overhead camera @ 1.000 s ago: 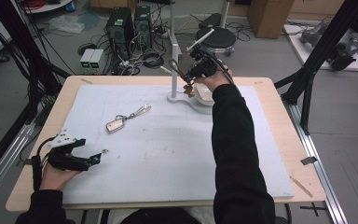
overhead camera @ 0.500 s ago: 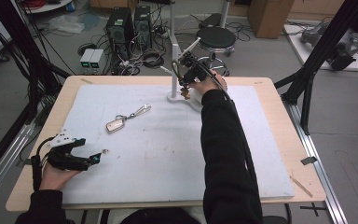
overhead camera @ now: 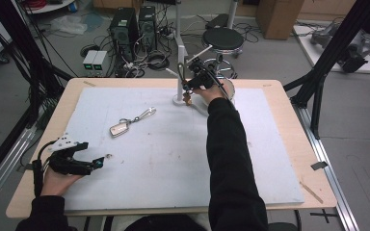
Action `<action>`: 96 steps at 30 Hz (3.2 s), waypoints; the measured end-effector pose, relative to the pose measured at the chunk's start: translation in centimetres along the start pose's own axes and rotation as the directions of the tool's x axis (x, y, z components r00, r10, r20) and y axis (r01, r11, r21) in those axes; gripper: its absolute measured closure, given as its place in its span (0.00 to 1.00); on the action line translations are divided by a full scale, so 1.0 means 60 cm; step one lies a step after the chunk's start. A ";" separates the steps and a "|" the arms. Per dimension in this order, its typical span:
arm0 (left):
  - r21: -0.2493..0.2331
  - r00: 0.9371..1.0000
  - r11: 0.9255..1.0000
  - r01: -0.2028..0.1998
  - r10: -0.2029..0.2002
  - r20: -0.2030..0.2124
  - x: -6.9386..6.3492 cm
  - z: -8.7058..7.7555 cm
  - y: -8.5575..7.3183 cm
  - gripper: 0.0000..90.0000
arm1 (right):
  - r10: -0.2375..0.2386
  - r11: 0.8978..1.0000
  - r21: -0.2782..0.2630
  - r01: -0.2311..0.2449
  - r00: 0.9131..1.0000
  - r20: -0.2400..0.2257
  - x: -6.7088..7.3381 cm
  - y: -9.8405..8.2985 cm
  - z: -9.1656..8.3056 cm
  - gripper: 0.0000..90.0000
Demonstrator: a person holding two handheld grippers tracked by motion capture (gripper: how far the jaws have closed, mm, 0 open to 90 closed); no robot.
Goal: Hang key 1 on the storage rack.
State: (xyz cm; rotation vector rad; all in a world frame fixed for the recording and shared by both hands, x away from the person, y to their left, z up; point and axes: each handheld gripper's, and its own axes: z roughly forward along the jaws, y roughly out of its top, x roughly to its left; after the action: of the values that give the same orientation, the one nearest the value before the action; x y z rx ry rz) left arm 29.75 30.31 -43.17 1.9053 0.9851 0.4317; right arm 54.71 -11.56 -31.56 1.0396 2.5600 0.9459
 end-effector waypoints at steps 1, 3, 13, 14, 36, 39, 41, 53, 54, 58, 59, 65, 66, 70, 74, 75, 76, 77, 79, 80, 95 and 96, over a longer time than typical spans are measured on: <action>0.001 1.000 1.000 0.000 0.000 0.000 0.000 0.000 0.000 0.07 | -0.002 1.000 0.000 0.002 1.000 -0.001 0.000 0.000 -0.001 0.79; 0.000 1.000 1.000 0.000 0.000 -0.001 0.001 0.000 0.000 0.07 | 0.002 1.000 0.000 -0.002 1.000 0.002 0.000 -0.001 -0.003 0.74; -0.003 1.000 1.000 -0.001 0.001 -0.005 0.003 -0.001 0.001 0.07 | 0.063 0.997 -0.041 -0.063 0.998 0.010 -0.009 -0.012 -0.025 0.37; -0.003 1.000 1.000 -0.001 0.001 -0.006 0.003 -0.001 0.001 0.07 | 0.065 0.997 -0.041 -0.064 0.998 0.013 -0.010 -0.012 -0.027 0.32; -0.001 1.000 1.000 -0.003 0.003 -0.016 -0.001 -0.003 0.001 0.07 | 0.103 0.991 0.070 -0.110 0.989 0.104 0.004 -0.060 -0.075 0.01; -0.001 1.000 1.000 -0.003 0.003 -0.017 -0.001 -0.003 0.001 0.07 | 0.098 0.994 0.038 -0.102 0.990 0.102 0.009 -0.068 -0.089 0.01; -0.002 1.000 1.000 -0.003 0.003 -0.016 -0.001 -0.003 0.001 0.07 | 0.100 0.994 0.028 -0.104 0.989 0.104 0.012 -0.077 -0.096 0.01; -0.003 1.000 1.000 -0.004 0.004 -0.014 -0.001 -0.005 0.001 0.07 | 0.111 0.994 0.005 -0.113 0.986 0.125 0.020 -0.144 -0.135 0.01; -0.004 1.000 1.000 -0.005 0.005 -0.011 -0.002 -0.005 0.001 0.07 | 0.105 0.994 0.005 -0.107 0.985 0.135 0.020 -0.149 -0.137 0.01; -0.001 1.000 1.000 -0.010 0.010 -0.007 -0.004 -0.004 0.001 0.07 | 0.119 0.993 -0.009 -0.119 0.978 0.170 0.021 -0.175 -0.150 0.01; 0.001 1.000 1.000 -0.010 0.010 -0.008 -0.004 -0.004 0.001 0.07 | 0.120 0.993 -0.010 -0.120 0.976 0.181 0.021 -0.182 -0.152 0.01; 0.005 1.000 1.000 -0.020 0.020 -0.008 -0.007 -0.003 0.001 0.07 | 0.128 0.992 -0.027 -0.125 0.974 0.185 0.027 -0.229 -0.154 0.01; 0.007 1.000 1.000 -0.019 0.020 -0.010 -0.007 -0.003 0.001 0.07 | 0.126 0.992 -0.029 -0.123 0.975 0.184 0.030 -0.237 -0.153 0.01; 0.006 1.000 1.000 -0.017 0.017 -0.008 -0.008 -0.003 0.001 0.07 | 0.123 0.992 -0.027 -0.120 0.976 0.180 0.036 -0.265 -0.148 0.01; 0.003 1.000 1.000 -0.016 0.016 -0.005 -0.007 -0.003 0.001 0.07 | 0.109 0.994 -0.025 -0.107 0.977 0.182 0.045 -0.289 -0.145 0.01; 0.004 1.000 1.000 -0.015 0.015 -0.005 -0.007 -0.003 0.001 0.07 | 0.103 0.995 -0.021 -0.101 0.977 0.188 0.049 -0.294 -0.145 0.01; 0.006 1.000 1.000 -0.019 0.019 -0.003 -0.007 -0.003 0.001 0.07 | 0.094 0.996 -0.021 -0.092 0.977 0.193 0.052 -0.299 -0.145 0.01; 0.004 1.000 1.000 -0.023 0.023 0.001 -0.008 -0.003 0.001 0.07 | 0.097 0.995 -0.021 -0.095 0.977 0.188 0.056 -0.303 -0.145 0.01; 0.002 1.000 1.000 -0.022 0.022 0.006 -0.010 -0.002 0.001 0.07 | 0.092 0.996 -0.018 -0.091 0.979 0.184 0.059 -0.312 -0.145 0.01; 0.005 1.000 1.000 -0.024 0.024 0.003 -0.009 -0.002 0.001 0.07 | 0.090 0.996 -0.020 -0.087 0.978 0.186 0.061 -0.316 -0.144 0.01; 0.012 1.000 1.000 -0.019 0.019 0.001 -0.008 -0.003 -0.001 0.07 | 0.146 0.989 -0.048 -0.141 0.978 0.146 0.073 -0.383 -0.144 0.01; 0.012 1.000 1.000 -0.018 0.018 0.000 -0.008 -0.003 -0.001 0.07 | 0.149 0.988 -0.054 -0.143 0.978 0.144 0.074 -0.387 -0.145 0.01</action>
State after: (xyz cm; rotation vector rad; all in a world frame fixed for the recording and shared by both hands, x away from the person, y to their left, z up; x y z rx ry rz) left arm 29.32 30.06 -43.11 1.9257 0.9729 0.4370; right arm 35.21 -25.30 -39.54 1.2503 2.3592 0.9180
